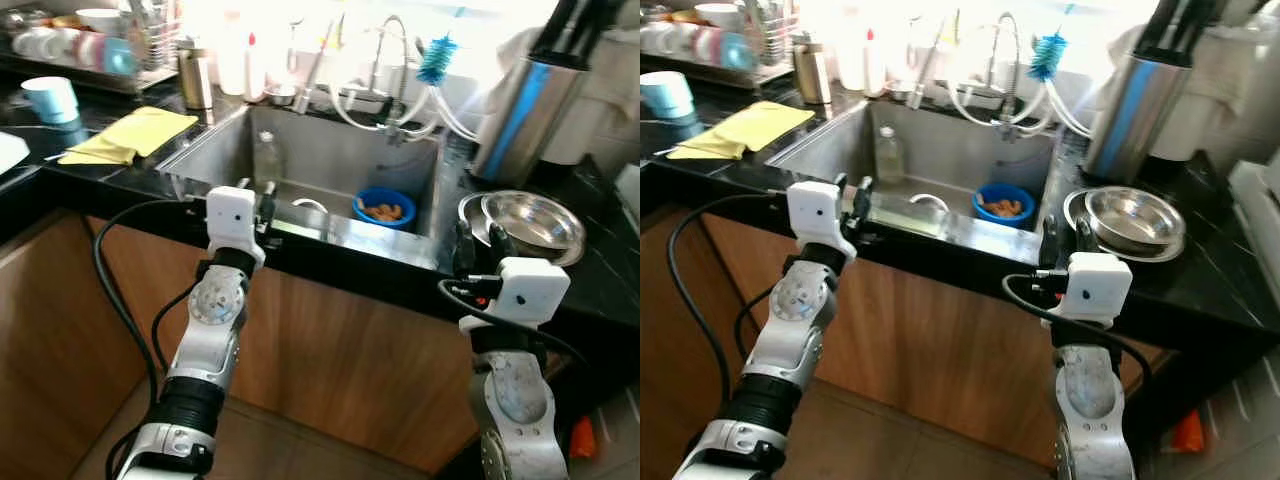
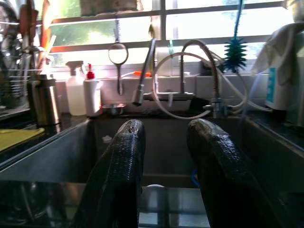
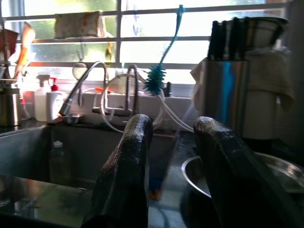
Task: Kitchen organization
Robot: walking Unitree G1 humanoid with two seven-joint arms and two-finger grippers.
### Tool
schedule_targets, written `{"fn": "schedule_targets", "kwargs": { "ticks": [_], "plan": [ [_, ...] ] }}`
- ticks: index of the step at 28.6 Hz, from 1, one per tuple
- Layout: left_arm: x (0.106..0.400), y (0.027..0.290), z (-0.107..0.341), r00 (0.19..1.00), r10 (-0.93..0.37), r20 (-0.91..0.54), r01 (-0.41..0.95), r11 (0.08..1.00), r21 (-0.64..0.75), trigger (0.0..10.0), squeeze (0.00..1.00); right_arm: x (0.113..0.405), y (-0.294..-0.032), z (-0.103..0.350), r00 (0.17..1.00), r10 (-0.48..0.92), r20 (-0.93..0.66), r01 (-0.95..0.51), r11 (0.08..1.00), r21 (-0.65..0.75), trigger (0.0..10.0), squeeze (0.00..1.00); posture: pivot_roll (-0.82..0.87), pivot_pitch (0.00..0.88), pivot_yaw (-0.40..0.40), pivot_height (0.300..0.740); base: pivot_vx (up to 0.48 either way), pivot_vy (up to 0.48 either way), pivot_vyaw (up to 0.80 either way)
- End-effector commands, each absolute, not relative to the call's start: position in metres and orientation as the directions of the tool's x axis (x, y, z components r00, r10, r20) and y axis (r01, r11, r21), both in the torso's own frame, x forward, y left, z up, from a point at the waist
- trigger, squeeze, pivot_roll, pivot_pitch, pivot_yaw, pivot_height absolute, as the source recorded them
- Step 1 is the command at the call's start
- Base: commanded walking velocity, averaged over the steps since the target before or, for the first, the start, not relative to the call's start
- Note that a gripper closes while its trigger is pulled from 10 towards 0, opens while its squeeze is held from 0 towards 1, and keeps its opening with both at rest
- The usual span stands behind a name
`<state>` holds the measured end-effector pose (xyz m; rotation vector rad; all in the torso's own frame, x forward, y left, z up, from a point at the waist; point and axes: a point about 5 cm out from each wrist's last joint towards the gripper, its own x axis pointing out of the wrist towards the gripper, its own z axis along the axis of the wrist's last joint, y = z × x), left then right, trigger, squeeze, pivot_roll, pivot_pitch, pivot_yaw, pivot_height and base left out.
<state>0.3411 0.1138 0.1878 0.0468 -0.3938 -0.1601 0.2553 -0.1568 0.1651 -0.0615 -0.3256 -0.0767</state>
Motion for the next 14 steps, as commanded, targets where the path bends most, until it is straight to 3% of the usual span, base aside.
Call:
{"fn": "schedule_targets", "kwargs": {
  "ticks": [1,10,14],
  "plan": [
    [0.344,0.115,0.191,0.912,-0.159,0.378,0.146,0.987,0.065,10.0,0.0,0.255,-0.162,0.166,0.943,-0.08,0.323,0.102,0.994,-0.049,10.0,0.0,0.08,0.006,-0.064,0.74,0.0,0.0,0.0],
    [0.341,0.154,0.177,0.942,-0.051,0.331,0.021,0.995,0.095,10.0,0.0,0.229,-0.202,0.156,0.935,-0.224,0.276,0.256,0.963,-0.084,10.0,0.0,0.07,0.038,-0.067,0.74,0.0,0.0,0.0],
    [0.34,0.156,0.175,0.946,-0.048,0.321,0.018,0.995,0.096,10.0,0.0,0.222,-0.214,0.153,0.929,-0.266,0.258,0.297,0.951,-0.088,10.0,0.0,0.07,0.043,-0.068,0.74,0.0,0.0,0.0]
  ]
}}
